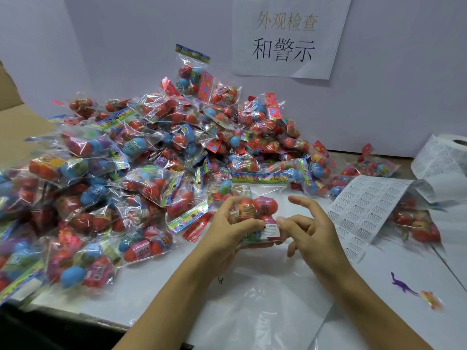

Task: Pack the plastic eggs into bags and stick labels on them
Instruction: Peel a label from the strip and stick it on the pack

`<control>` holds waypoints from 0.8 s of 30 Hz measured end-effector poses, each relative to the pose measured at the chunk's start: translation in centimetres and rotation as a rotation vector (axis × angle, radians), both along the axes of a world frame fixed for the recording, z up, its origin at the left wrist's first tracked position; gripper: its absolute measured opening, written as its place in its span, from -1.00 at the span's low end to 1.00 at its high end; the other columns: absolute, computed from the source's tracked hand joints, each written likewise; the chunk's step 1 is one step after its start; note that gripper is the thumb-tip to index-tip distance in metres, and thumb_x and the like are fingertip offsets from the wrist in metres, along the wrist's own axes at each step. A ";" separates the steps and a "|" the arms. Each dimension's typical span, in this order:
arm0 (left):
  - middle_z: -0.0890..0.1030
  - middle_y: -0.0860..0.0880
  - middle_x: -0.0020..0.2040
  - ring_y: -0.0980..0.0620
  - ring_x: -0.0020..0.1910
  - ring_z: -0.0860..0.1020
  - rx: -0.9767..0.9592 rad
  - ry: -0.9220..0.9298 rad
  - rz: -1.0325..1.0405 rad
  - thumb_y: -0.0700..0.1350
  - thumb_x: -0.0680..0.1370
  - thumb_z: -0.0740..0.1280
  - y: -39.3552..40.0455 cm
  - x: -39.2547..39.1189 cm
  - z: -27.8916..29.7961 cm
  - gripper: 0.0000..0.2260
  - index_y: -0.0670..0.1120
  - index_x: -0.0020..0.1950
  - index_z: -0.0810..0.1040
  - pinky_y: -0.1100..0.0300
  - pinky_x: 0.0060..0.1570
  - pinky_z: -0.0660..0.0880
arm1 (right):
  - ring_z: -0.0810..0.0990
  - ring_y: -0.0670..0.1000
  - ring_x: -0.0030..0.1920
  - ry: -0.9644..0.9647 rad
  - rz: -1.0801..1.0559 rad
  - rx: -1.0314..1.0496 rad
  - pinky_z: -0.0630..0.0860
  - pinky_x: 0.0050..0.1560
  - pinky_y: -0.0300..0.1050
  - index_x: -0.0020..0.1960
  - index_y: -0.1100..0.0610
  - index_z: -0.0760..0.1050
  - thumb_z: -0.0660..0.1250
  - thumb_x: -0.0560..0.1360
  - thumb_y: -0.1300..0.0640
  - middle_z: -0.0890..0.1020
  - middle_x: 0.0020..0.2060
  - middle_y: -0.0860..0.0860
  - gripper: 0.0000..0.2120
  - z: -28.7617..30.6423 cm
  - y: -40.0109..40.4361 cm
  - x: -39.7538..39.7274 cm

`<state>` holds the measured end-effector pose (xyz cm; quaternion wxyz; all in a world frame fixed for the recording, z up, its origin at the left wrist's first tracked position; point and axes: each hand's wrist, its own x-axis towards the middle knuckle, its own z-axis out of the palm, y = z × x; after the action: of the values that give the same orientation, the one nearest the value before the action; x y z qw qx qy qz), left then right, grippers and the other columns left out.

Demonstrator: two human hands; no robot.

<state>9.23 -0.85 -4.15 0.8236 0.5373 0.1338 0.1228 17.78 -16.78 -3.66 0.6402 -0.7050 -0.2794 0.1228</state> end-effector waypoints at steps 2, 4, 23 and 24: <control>0.70 -0.28 0.04 -0.30 -0.06 0.71 -0.025 -0.001 0.011 -0.40 0.47 0.46 0.1 0.0 0.1 -0.52 -0.11 0.32 0.45 -0.06 -0.19 0.67 | 0.70 0.03 -0.27 -0.001 -0.004 0.011 0.57 -0.42 -0.16 0.26 -0.10 0.41 0.39 0.57 0.21 0.72 -0.27 0.08 -0.64 0.0 -0.1 0.1; 0.70 -0.26 0.04 -0.29 -0.02 0.71 -0.045 -0.022 0.007 -0.35 0.42 0.49 0.1 0.0 0.3 -0.49 -0.15 0.33 0.44 -0.05 -0.14 0.67 | 0.72 0.04 -0.24 0.000 0.013 0.014 0.58 -0.41 -0.14 0.29 -0.11 0.39 0.42 0.55 0.15 0.73 -0.24 0.06 -0.62 0.1 -0.2 0.0; 0.66 -0.21 -0.01 -0.19 0.09 0.66 0.107 -0.007 -0.072 0.02 0.53 0.37 -0.4 -0.5 1.1 -0.69 -0.20 0.10 0.59 -0.32 0.03 0.63 | 0.69 -0.09 -0.13 0.011 0.033 0.018 0.50 -0.27 -0.30 0.06 -0.17 0.66 0.42 0.48 -0.25 0.74 -0.12 -0.04 -0.76 -0.3 -0.1 0.2; 0.66 -0.21 -0.02 -0.18 0.08 0.66 0.118 -0.002 -0.071 0.02 0.53 0.37 -0.5 -0.6 1.1 -0.71 -0.17 0.09 0.61 -0.38 0.07 0.59 | 0.70 -0.07 -0.07 0.012 0.030 0.025 0.52 -0.24 -0.28 0.04 -0.14 0.68 0.44 0.47 -0.23 0.74 -0.09 -0.05 -0.76 -0.3 0.0 0.3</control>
<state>8.68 -1.32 -3.08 0.7944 0.5893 0.1065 0.1018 18.10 -16.82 -4.00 0.6488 -0.6919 -0.2876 0.1331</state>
